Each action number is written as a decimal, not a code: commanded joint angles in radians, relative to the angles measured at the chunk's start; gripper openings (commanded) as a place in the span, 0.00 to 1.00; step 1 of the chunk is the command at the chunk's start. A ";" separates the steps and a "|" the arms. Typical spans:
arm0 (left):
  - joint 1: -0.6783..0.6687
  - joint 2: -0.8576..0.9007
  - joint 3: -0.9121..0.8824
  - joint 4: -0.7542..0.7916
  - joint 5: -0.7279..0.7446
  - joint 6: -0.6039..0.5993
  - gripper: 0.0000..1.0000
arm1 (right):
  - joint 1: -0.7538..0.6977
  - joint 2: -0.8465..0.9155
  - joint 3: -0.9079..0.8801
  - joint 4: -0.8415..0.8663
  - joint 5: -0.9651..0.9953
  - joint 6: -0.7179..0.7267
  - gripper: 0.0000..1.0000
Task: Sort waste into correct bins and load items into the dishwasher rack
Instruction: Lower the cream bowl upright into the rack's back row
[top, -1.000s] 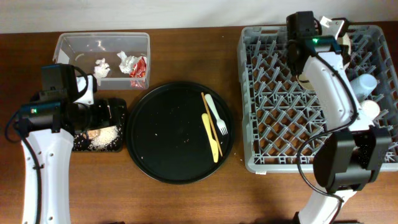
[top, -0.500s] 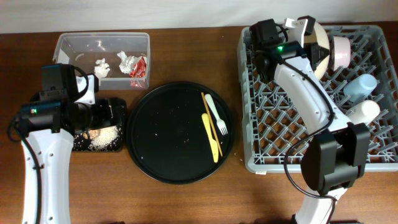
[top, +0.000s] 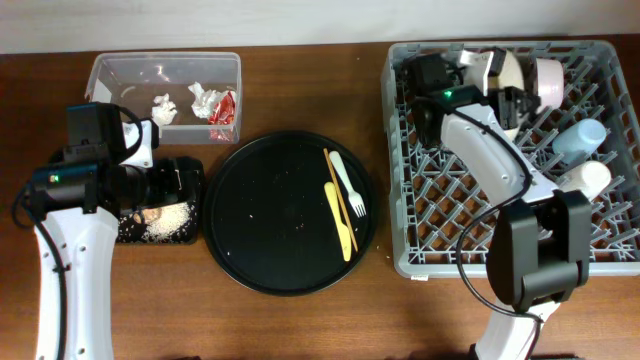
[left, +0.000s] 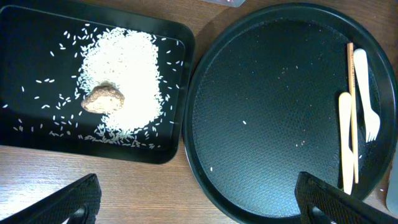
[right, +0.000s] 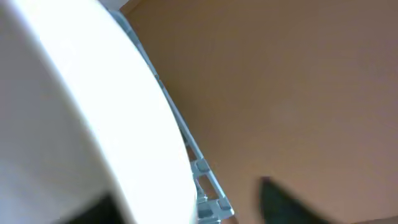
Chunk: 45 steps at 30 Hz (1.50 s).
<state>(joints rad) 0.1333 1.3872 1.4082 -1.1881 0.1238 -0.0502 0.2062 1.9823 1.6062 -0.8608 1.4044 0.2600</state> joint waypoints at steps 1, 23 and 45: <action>0.005 -0.008 -0.005 0.002 0.012 -0.011 0.99 | 0.032 -0.023 -0.005 0.021 -0.025 0.011 0.76; 0.005 -0.008 -0.005 -0.002 0.013 -0.011 0.99 | -0.116 -0.199 -0.026 -0.044 -0.563 0.092 0.39; 0.005 -0.008 -0.005 -0.002 0.019 -0.011 0.99 | -0.010 -0.087 -0.026 0.125 0.002 -0.042 0.04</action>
<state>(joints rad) 0.1333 1.3872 1.4082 -1.1900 0.1246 -0.0502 0.1772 1.8870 1.5795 -0.7395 1.3613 0.1989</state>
